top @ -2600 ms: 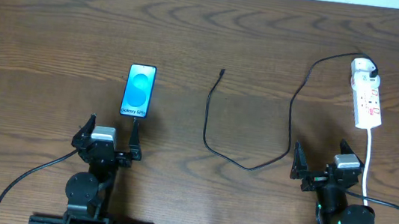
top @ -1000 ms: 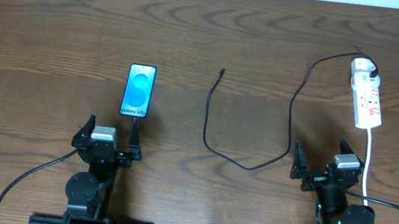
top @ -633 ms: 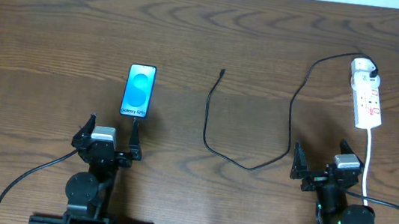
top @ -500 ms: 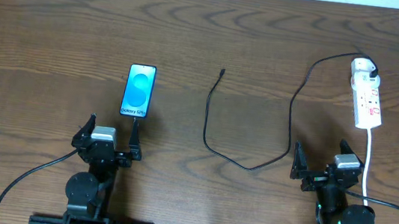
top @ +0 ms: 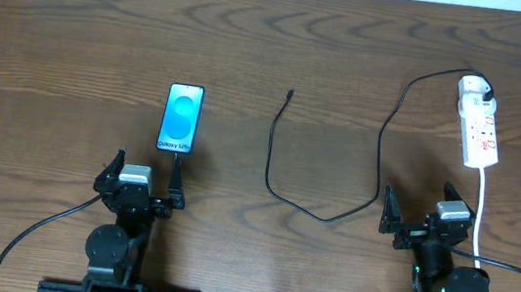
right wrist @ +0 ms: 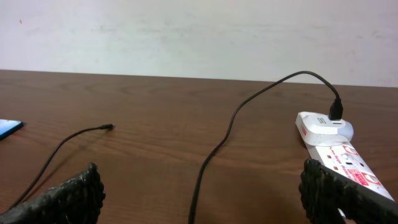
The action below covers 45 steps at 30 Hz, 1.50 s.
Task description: Plug charger to phone and switch on socket
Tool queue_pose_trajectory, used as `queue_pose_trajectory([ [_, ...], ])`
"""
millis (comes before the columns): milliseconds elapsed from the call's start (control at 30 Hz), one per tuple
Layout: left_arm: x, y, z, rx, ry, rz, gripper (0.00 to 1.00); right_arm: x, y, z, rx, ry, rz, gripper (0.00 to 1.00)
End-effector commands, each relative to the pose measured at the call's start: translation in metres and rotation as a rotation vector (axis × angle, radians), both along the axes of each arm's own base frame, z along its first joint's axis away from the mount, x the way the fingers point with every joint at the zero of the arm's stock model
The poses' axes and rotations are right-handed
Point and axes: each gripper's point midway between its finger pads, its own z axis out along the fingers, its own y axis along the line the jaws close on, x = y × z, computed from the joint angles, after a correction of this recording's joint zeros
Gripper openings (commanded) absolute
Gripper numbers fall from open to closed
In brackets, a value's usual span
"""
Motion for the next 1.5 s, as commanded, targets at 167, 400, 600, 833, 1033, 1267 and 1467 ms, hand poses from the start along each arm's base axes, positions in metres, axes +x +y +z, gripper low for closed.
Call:
queue_pose_trajectory([
  [167,-0.001,-0.001,-0.014,0.004,0.047,-0.005,0.95,-0.001,0.003,0.000,-0.007,-0.002,0.014,0.99],
  [400,-0.001,-0.002,-0.014,0.003,0.047,-0.012,0.95,-0.001,0.003,0.000,-0.007,-0.002,0.014,0.99],
  [600,-0.002,-0.002,-0.006,0.002,0.032,-0.012,0.95,-0.001,0.003,0.000,-0.007,-0.002,0.014,0.99],
  [833,0.001,-0.002,0.003,0.003,0.074,-0.012,0.95,-0.001,0.003,0.000,-0.007,-0.002,0.014,0.99],
  [1033,0.009,-0.002,0.018,0.004,0.116,-0.012,0.95,-0.001,0.003,0.000,-0.008,-0.002,0.014,0.99],
  [1267,0.027,-0.003,0.035,0.004,0.175,-0.013,0.95,-0.001,0.003,0.000,-0.007,-0.002,0.014,0.99],
  [1467,0.048,-0.013,0.049,-0.009,0.244,-0.073,0.95,-0.001,0.003,0.000,-0.007,-0.002,0.014,0.99],
])
